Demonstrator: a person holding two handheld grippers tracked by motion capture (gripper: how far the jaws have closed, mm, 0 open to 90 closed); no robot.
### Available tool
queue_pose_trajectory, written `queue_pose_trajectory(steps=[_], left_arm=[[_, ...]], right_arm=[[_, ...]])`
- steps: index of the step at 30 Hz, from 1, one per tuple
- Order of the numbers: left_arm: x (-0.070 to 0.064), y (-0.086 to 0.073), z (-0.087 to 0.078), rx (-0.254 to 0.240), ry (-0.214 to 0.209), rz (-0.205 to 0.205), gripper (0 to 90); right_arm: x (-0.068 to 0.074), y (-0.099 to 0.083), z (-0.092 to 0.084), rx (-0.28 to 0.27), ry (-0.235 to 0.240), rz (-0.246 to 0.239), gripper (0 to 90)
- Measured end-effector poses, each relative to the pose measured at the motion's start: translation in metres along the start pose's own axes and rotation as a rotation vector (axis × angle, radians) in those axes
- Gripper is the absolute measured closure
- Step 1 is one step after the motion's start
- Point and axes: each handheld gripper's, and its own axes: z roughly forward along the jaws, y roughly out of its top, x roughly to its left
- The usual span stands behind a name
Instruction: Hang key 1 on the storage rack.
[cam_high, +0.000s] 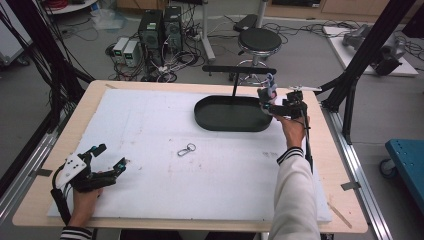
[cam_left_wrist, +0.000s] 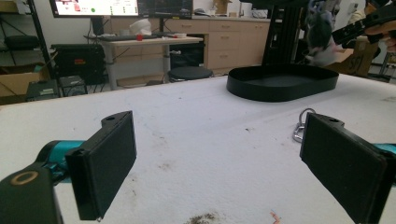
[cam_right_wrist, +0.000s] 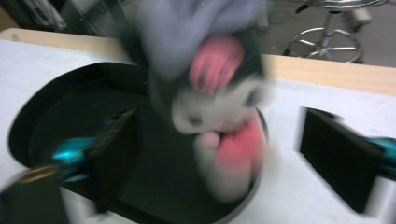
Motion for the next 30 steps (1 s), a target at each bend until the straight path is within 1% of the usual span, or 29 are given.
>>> queue_pose_trajectory(steps=[1,2,3,4,6,9,10,11,15,18,22,25,27,30], left_arm=[[0.000,0.000,0.000,0.000,0.000,0.000,11.2],[0.000,0.000,0.000,0.001,0.000,0.002,11.2],[0.000,0.000,0.000,0.002,-0.002,0.006,11.2],[0.000,0.000,0.000,0.002,0.000,0.008,11.2],[-0.001,0.000,0.000,0.002,0.000,0.011,11.2],[0.000,0.000,0.000,0.002,-0.001,0.009,11.2],[0.000,0.000,0.000,0.001,-0.001,0.008,11.2],[0.000,0.000,0.000,0.002,-0.003,0.006,11.2],[0.000,0.000,0.000,0.000,-0.003,0.009,11.2],[-0.001,0.000,-0.001,-0.005,-0.003,0.012,11.2],[0.000,0.000,-0.001,-0.006,-0.003,0.007,11.2],[-0.001,0.000,-0.001,-0.005,-0.003,0.012,11.2],[-0.001,0.000,-0.001,-0.013,0.000,0.011,11.2],[-0.001,0.000,-0.001,-0.011,-0.001,0.008,11.2]], right_arm=[[0.000,0.000,-0.002,0.000,0.009,-0.001,3.4],[0.001,0.000,-0.003,-0.002,0.012,0.005,0.7],[0.002,0.001,-0.006,0.001,0.027,0.009,0.6],[0.003,0.001,-0.009,0.005,0.042,0.001,0.6],[0.007,0.001,-0.016,-0.008,0.047,-0.026,0.6],[0.011,0.003,-0.026,-0.006,0.075,-0.035,0.6],[0.013,0.003,-0.029,-0.011,0.080,-0.054,0.6],[0.015,0.004,-0.032,-0.020,0.094,-0.066,0.6],[0.023,0.005,-0.045,-0.063,0.151,-0.091,0.6],[0.029,0.003,-0.055,-0.096,0.172,-0.107,0.6],[0.037,-0.008,-0.067,-0.149,0.211,-0.095,0.6],[0.044,-0.015,-0.073,-0.168,0.231,-0.094,0.7],[0.049,-0.019,-0.077,-0.178,0.238,-0.113,0.6],[0.058,-0.023,-0.085,-0.194,0.258,-0.139,0.6]])
